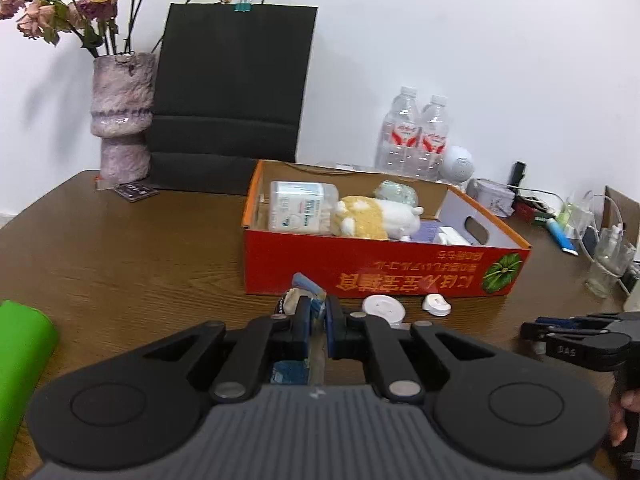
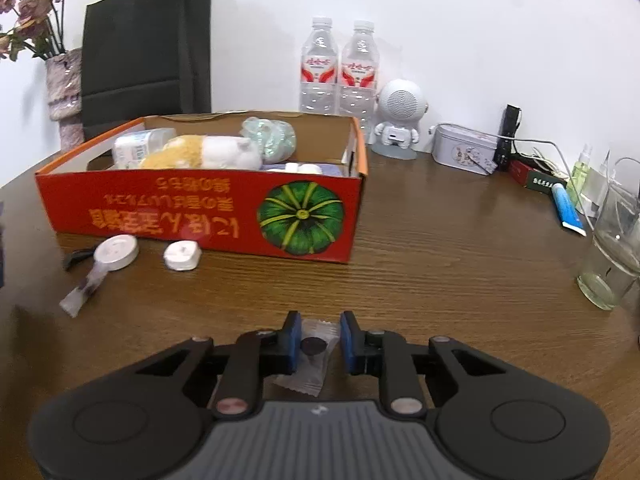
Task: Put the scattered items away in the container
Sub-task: 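Carry both packets over the box and open both tools inside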
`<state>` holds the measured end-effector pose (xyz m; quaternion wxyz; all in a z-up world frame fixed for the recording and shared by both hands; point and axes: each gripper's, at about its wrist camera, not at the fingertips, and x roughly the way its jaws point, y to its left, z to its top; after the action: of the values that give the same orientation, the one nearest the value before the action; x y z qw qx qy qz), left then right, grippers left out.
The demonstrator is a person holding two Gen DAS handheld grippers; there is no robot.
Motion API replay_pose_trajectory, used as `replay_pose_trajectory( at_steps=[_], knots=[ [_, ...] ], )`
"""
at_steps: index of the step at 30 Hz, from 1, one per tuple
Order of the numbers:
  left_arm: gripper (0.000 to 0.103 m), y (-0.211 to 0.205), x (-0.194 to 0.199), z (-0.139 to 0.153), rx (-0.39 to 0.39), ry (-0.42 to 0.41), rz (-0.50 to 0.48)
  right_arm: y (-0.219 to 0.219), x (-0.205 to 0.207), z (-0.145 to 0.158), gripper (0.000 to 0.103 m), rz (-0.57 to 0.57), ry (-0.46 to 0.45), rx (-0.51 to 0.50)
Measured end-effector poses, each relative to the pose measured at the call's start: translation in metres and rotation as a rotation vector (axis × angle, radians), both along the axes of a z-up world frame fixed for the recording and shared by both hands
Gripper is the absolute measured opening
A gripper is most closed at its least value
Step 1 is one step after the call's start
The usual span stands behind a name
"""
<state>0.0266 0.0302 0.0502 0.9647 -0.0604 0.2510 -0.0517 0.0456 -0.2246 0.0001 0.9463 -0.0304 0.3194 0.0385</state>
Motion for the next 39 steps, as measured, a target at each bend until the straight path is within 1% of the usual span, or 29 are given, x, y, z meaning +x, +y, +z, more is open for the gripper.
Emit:
replay_pose_trajectory(
  at_steps=[2,4,6,7,9,10,11,12,15,16,18,19,20,22,23,24,25,26,27,29,31,32,33,34,36,39],
  knots=[
    [0.008,0.0,-0.001,0.002,-0.011,0.0,-0.007,0.001,-0.004,0.003,0.019,0.009,-0.004,0.024],
    [0.008,-0.001,-0.001,0.006,0.0,-0.009,0.007,0.004,-0.009,0.01,0.019,0.016,-0.026,0.028],
    [0.008,-0.002,0.0,0.018,0.028,-0.03,0.036,0.005,-0.016,0.019,0.019,0.032,-0.07,0.028],
    [0.008,-0.002,0.003,0.026,0.035,-0.043,0.036,0.004,-0.017,0.024,0.019,0.037,-0.087,0.025],
    [0.008,-0.002,0.016,0.047,0.025,-0.056,-0.005,0.004,-0.015,0.038,0.019,0.046,-0.111,0.029],
    [0.008,-0.002,0.027,0.057,0.01,-0.047,-0.035,0.003,-0.011,0.048,0.019,0.056,-0.128,0.034],
    [0.008,-0.004,0.041,0.064,-0.016,-0.027,-0.071,0.003,-0.004,0.062,0.019,0.063,-0.154,0.038],
    [0.008,-0.006,0.059,0.07,-0.058,0.003,-0.108,0.002,0.005,0.075,0.019,0.063,-0.178,0.044],
    [0.008,-0.023,0.121,0.074,-0.209,0.124,-0.209,-0.001,0.049,0.112,0.019,0.088,-0.204,0.087],
    [0.008,-0.031,0.141,0.071,-0.254,0.161,-0.242,-0.001,0.068,0.12,0.019,0.105,-0.192,0.103],
    [0.008,-0.044,0.178,0.059,-0.338,0.229,-0.229,-0.002,0.114,0.126,0.019,0.136,-0.141,0.124],
    [0.008,-0.051,0.195,0.052,-0.368,0.262,-0.226,-0.002,0.135,0.125,0.019,0.136,-0.108,0.121],
    [0.009,-0.055,0.21,0.044,-0.397,0.277,-0.222,-0.003,0.159,0.121,0.019,0.13,-0.067,0.119],
    [0.015,-0.064,0.235,0.03,-0.432,0.298,-0.222,-0.005,0.195,0.112,0.02,0.122,-0.004,0.129],
    [0.023,-0.067,0.246,0.024,-0.425,0.323,-0.21,-0.006,0.21,0.106,0.02,0.113,0.018,0.139],
    [0.039,-0.07,0.254,0.02,-0.401,0.34,-0.195,-0.006,0.222,0.1,0.023,0.105,0.041,0.148],
    [0.048,-0.071,0.257,0.018,-0.372,0.337,-0.179,-0.006,0.235,0.092,0.033,0.088,0.073,0.147],
    [0.061,-0.07,0.256,0.018,-0.342,0.313,-0.163,-0.004,0.248,0.084,0.044,0.071,0.119,0.131],
    [0.065,-0.067,0.254,0.02,-0.313,0.286,-0.152,-0.002,0.256,0.078,0.063,0.059,0.148,0.11],
    [0.067,-0.062,0.249,0.028,-0.265,0.252,-0.155,-0.003,0.26,0.071,0.063,0.059,0.148,0.116],
    [0.076,-0.056,0.244,0.037,-0.223,0.243,-0.144,-0.004,0.255,0.07,0.067,0.057,0.15,0.126],
    [0.085,-0.053,0.241,0.044,-0.193,0.237,-0.121,-0.002,0.252,0.072,0.068,0.06,0.154,0.118],
    [0.089,-0.051,0.237,0.051,-0.16,0.228,-0.095,0.001,0.249,0.075,0.071,0.064,0.156,0.104],
    [0.091,-0.05,0.233,0.057,-0.131,0.226,-0.07,0.003,0.245,0.079,0.072,0.066,0.158,0.091],
    [0.098,-0.048,0.228,0.065,-0.091,0.247,-0.037,0.007,0.233,0.091,0.073,0.067,0.155,0.083],
    [0.102,-0.045,0.212,0.075,-0.065,0.259,0.005,0.011,0.214,0.109,0.081,0.088,0.174,0.075]
  ],
)
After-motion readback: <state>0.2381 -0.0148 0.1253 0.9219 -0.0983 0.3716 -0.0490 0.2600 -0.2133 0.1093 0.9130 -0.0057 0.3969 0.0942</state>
